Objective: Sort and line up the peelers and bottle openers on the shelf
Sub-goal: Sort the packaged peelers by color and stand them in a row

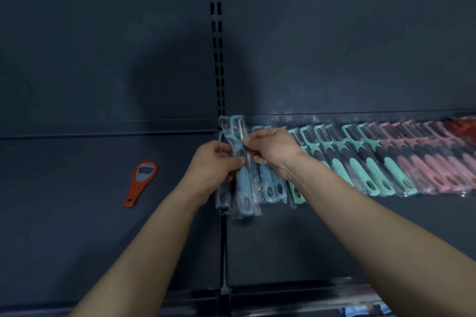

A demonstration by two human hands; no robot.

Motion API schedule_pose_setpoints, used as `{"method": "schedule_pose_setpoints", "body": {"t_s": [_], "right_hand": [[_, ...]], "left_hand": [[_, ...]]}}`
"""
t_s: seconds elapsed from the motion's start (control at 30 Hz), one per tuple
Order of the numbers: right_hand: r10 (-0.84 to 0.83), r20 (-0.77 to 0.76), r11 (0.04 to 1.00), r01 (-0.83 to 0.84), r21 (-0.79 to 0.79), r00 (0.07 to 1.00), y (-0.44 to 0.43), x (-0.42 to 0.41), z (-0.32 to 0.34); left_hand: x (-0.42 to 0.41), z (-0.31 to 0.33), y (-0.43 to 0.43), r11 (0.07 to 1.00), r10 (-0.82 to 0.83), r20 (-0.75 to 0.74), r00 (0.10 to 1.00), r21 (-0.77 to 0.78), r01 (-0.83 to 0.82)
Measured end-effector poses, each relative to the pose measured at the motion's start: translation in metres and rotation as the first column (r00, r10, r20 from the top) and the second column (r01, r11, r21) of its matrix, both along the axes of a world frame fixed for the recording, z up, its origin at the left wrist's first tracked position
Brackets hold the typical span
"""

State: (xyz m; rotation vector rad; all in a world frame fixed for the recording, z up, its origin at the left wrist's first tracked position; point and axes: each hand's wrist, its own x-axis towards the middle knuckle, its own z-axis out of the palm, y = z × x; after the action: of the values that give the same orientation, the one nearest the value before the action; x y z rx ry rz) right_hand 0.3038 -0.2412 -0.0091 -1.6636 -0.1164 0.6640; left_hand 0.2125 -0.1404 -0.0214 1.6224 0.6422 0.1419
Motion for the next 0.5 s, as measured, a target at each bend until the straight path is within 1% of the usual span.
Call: {"method": "schedule_pose_setpoints", "body": {"t_s": [0.1, 0.13, 0.17, 0.2, 0.23, 0.27, 0.3, 0.4, 0.5], "right_hand": [[-0.01, -0.038, 1.0, 0.011, 0.02, 0.999, -0.006, 0.003, -0.001], [-0.017, 0.002, 1.0, 0.017, -0.016, 1.0, -0.008, 0.005, -0.002], [-0.015, 0.1, 0.994, 0.026, -0.105, 0.995, -0.012, 0.007, -0.004], [0.011, 0.24, 0.971, 0.047, -0.236, 0.971, -0.016, 0.01, -0.006], [0.066, 0.373, 0.929, 0.08, -0.36, 0.925, -0.021, 0.012, -0.007], [0.128, 0.467, 0.89, 0.106, -0.443, 0.875, -0.026, 0.012, -0.006], [0.186, 0.513, 0.863, 0.11, -0.493, 0.838, -0.03, 0.012, -0.006], [0.34, 0.541, 0.798, 0.069, -0.599, 0.769, -0.037, 0.008, -0.007], [0.409, 0.541, 0.77, 0.04, -0.637, 0.735, -0.04, 0.005, -0.009]], "left_hand": [[0.006, -0.001, 0.004, 1.0, 0.016, -0.077, 0.997, -0.019, -0.017], [0.008, 0.0, 0.005, 1.0, 0.025, -0.1, 0.995, -0.012, -0.026], [0.009, 0.0, 0.007, 0.999, 0.032, -0.12, 0.992, -0.001, -0.033], [0.011, 0.001, 0.009, 0.999, 0.036, -0.138, 0.99, 0.009, -0.035], [0.014, 0.002, 0.011, 0.999, 0.037, -0.158, 0.987, 0.02, -0.034], [0.017, 0.002, 0.012, 0.999, 0.034, -0.177, 0.984, 0.03, -0.029], [0.02, 0.003, 0.012, 0.999, 0.031, -0.194, 0.981, 0.043, -0.023], [0.029, 0.002, 0.01, 0.998, 0.031, -0.211, 0.977, 0.062, -0.019], [0.035, 0.0, 0.007, 0.998, 0.062, -0.191, 0.98, 0.031, -0.057]]}}
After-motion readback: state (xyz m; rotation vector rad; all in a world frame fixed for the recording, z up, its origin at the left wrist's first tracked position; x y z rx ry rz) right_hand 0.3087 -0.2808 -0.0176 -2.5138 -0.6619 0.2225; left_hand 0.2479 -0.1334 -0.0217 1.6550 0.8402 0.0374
